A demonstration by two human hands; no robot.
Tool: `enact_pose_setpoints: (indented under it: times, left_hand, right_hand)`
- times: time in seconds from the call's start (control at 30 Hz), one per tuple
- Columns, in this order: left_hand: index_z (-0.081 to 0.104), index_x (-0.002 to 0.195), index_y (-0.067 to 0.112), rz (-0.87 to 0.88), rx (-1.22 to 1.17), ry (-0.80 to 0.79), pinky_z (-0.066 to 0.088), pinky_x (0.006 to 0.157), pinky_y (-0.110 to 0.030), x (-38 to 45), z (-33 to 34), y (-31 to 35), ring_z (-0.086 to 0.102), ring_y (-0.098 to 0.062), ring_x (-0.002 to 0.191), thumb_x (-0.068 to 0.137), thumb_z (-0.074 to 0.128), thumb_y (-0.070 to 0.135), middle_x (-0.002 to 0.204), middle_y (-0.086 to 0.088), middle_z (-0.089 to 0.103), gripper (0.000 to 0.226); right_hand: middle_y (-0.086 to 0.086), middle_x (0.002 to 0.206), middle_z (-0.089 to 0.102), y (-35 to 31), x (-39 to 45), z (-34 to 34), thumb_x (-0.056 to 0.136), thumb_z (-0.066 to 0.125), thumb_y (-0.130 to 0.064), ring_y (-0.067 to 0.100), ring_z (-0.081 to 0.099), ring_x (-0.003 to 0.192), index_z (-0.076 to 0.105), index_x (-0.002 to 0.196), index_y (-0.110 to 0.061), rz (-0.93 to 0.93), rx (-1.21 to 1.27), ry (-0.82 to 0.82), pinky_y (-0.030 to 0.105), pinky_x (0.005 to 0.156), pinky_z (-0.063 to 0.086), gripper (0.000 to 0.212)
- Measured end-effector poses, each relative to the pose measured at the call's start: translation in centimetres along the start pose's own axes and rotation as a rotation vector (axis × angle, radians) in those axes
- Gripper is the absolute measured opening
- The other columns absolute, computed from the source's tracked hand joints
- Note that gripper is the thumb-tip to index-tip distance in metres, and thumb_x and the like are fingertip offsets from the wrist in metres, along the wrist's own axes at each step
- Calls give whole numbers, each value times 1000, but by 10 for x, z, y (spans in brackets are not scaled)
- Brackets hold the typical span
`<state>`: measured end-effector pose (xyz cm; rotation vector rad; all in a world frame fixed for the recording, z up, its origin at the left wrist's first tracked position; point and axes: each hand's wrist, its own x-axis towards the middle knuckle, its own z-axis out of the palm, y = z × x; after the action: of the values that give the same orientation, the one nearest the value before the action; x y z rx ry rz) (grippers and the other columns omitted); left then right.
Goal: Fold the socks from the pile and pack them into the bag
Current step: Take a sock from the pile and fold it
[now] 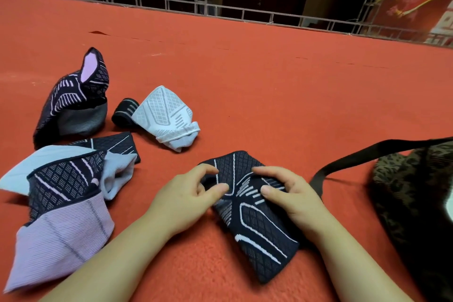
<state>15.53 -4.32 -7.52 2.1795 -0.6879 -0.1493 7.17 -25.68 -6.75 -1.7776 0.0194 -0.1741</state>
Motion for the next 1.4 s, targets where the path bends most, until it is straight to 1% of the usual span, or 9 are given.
enact_pose_setpoints:
  times: [0.23, 0.4, 0.53, 0.67, 0.8, 0.97, 1.07, 1.27, 1.4]
  left_hand:
    - [45, 123, 36, -95, -813, -158, 34, 40, -16, -3, 8, 15, 48, -7, 45, 62, 65, 46, 69, 5, 61, 64]
    - [42, 124, 40, -59, -923, -62, 35, 39, -15, -2, 4, 21, 52, -9, 41, 78, 67, 8, 85, -4, 68, 62]
    - [39, 125, 48, -15, -858, -119, 50, 52, -28, -2, 2, 16, 66, -13, 77, 66, 75, 18, 103, -2, 69, 75]
    - [37, 127, 39, -14, -702, -99, 50, 53, -23, 7, 0, 22, 63, -12, 82, 81, 61, -10, 102, -5, 66, 71]
    - [52, 119, 32, 132, -301, 79, 45, 88, -20, 48, -25, 41, 59, -8, 94, 78, 66, -3, 108, 2, 63, 56]
    - [59, 100, 42, 232, -177, 176, 45, 85, -18, 69, -56, 69, 60, 3, 89, 68, 67, 19, 95, 23, 63, 40]
    - [60, 106, 35, 207, -62, 134, 42, 85, -12, 42, -42, 52, 55, 13, 85, 74, 71, 10, 94, 23, 62, 42]
    - [64, 89, 34, 272, 177, 4, 41, 74, -23, -9, -4, 3, 51, 1, 79, 63, 58, 49, 80, 18, 59, 31]
    - [53, 81, 36, 392, 192, 22, 38, 74, -23, -15, -2, -8, 46, -1, 81, 67, 61, 49, 80, 19, 50, 21]
  right_hand:
    - [1, 116, 69, 1, 0, 9, 68, 72, -11, 15, 64, 104, 64, 116, -26, -124, 260, 59, 26, 89, 51, 51]
    - [3, 89, 74, -4, -1, 7, 66, 69, -8, 13, 68, 80, 58, 118, -23, -94, 248, 126, 22, 71, 53, 55]
    - [4, 103, 73, -1, -5, 4, 68, 70, -37, 16, 68, 89, 55, 126, -25, 56, 215, 119, 30, 78, 52, 61]
    - [0, 115, 69, -5, 3, 7, 73, 60, -43, 18, 62, 110, 64, 113, -24, 122, 182, 138, 41, 102, 45, 45]
    - [-1, 101, 68, -40, 36, -7, 68, 68, -39, 13, 62, 93, 66, 103, -23, -39, 174, 213, 31, 82, 48, 39]
    - [-5, 97, 66, -73, 60, -26, 65, 68, -18, 2, 62, 86, 61, 103, -25, -189, 72, 198, 19, 77, 49, 39]
    - [-5, 99, 64, -56, 45, -21, 62, 73, -17, -1, 60, 85, 60, 102, -30, -97, -75, 122, 18, 81, 49, 45]
    - [-8, 117, 60, -6, -10, 5, 67, 80, -15, -3, 62, 93, 52, 116, -36, 77, -204, 5, 17, 78, 51, 61]
    - [-29, 123, 49, -4, -24, 1, 69, 79, -23, -13, 51, 109, 37, 120, -53, 23, -417, -37, 11, 94, 39, 73]
